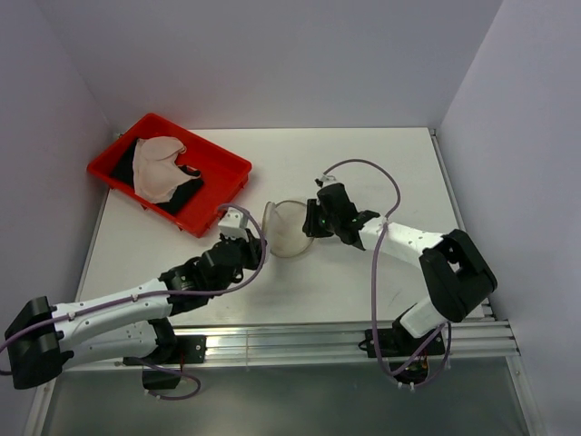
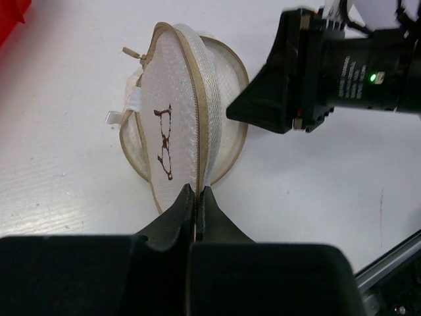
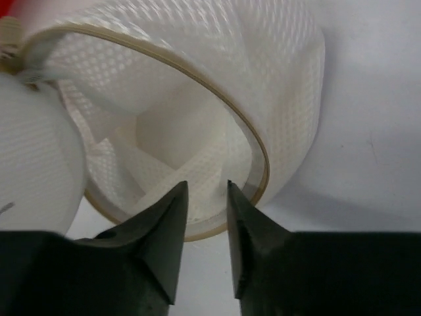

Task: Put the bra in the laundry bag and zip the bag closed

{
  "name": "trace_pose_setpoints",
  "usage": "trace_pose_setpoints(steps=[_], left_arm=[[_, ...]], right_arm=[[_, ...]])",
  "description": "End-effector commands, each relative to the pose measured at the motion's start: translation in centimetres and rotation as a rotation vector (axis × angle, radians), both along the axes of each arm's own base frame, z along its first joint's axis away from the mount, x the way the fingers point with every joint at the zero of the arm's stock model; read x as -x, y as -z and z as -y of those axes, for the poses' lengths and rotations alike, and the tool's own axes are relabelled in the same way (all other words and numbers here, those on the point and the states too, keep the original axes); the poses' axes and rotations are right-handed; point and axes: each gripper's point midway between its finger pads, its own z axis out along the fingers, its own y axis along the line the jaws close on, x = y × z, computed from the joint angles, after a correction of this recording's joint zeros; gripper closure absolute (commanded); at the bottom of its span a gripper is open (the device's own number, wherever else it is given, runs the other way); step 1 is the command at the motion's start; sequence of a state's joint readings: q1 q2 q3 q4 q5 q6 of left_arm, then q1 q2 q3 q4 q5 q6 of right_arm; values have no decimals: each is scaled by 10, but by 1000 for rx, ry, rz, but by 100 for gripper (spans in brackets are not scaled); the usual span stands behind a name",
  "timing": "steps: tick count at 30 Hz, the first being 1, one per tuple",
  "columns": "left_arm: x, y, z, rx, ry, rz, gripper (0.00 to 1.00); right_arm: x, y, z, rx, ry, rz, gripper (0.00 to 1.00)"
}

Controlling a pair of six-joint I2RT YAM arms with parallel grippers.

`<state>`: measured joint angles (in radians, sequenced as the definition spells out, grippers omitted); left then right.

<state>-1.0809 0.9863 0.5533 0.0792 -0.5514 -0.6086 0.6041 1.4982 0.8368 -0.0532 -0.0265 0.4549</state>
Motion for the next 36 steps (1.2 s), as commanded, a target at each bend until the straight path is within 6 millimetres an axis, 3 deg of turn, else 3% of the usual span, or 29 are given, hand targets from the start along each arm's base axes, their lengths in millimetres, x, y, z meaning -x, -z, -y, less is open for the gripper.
trace_pose_setpoints(steps=[1,4,6,8,9,12,19,25,26,28,32,36], left_arm=[[-5,-23,6,85,55,46,100],[-14,-31,4,110,60,61,100],[-19,-36,5,125,74,68,100],[-24,-42,6,133,81,73,100],[-24,-41,8,130,89,71,100],[-22,-42,15,136,126,65,100],[-21,-50,20,139,173,67,100],[-27,-58,20,149,178,77,100],[-27,-58,20,150,178,78,100],[-32,-62,18,153,163,83,100],[-46,-66,19,156,141,95,100],[-66,-80,25,169,133,121,100]], right_arm=[[-9,-3,4,-4,43,29,66],[-1,1,9,-34,65,37,93],[5,4,16,-26,76,43,94],[8,6,23,0,87,44,87],[7,6,28,20,107,53,71],[-1,9,32,38,134,48,36],[-28,4,14,-37,145,61,32],[-44,25,24,-6,238,35,60],[-42,29,25,-2,243,27,82],[-38,30,25,-17,248,24,97],[-12,28,26,-44,235,27,100],[23,28,10,-91,158,1,100]])
